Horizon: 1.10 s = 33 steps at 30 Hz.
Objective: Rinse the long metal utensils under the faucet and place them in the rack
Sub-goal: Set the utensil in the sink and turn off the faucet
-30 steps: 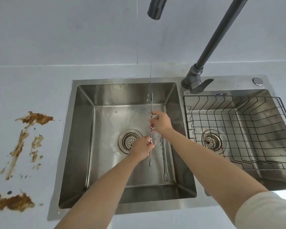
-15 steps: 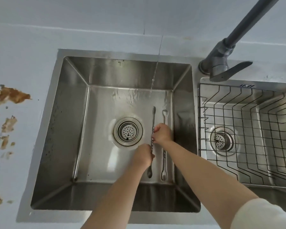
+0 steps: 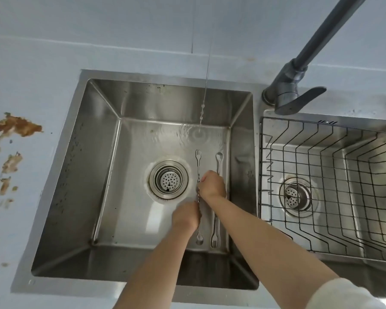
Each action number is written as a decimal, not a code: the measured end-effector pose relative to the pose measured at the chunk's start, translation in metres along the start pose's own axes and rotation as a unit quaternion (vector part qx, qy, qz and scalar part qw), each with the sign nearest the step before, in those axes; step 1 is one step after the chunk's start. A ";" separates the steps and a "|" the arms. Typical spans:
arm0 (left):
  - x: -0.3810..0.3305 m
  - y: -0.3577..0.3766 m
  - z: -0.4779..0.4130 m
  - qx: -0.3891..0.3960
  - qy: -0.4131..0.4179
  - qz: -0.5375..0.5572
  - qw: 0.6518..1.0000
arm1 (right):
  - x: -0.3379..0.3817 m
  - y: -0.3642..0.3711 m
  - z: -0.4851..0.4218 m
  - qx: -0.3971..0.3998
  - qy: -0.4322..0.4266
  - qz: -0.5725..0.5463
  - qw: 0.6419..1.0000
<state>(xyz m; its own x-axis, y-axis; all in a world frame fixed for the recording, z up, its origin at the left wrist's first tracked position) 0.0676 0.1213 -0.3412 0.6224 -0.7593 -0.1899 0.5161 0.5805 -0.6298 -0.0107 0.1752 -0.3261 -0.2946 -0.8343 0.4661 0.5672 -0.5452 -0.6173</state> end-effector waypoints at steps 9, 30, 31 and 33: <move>-0.027 -0.097 0.048 -0.130 0.098 0.036 0.986 | 0.045 -0.083 0.046 -0.018 -0.040 -0.219 0.975; -0.134 -0.388 0.202 -0.384 0.359 0.100 0.845 | 0.071 -0.237 0.101 -0.066 -0.066 -0.696 0.712; -0.135 -0.389 0.203 -0.385 0.358 0.096 0.845 | 0.071 -0.237 0.103 -0.065 -0.072 -0.699 0.709; -0.136 -0.391 0.203 -0.380 0.359 0.091 0.848 | 0.073 -0.238 0.103 -0.067 -0.070 -0.704 0.704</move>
<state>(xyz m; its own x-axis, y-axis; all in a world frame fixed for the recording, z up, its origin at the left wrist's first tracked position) -0.0990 0.0574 0.0834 -0.0076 -0.8192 -0.5735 -0.2490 0.5570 -0.7923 -0.0877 0.2525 -0.0803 -0.4082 0.5519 0.7272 -0.2909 -0.8337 0.4694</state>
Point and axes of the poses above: each hand's wrist, its own z-axis away from the middle knuckle, its own y-axis out of the palm, x = y × z, the point moved 2 cm from there along -z, towards the middle knuckle, and after that the axes turned 6 degrees about -y, right-handed, at the moved point
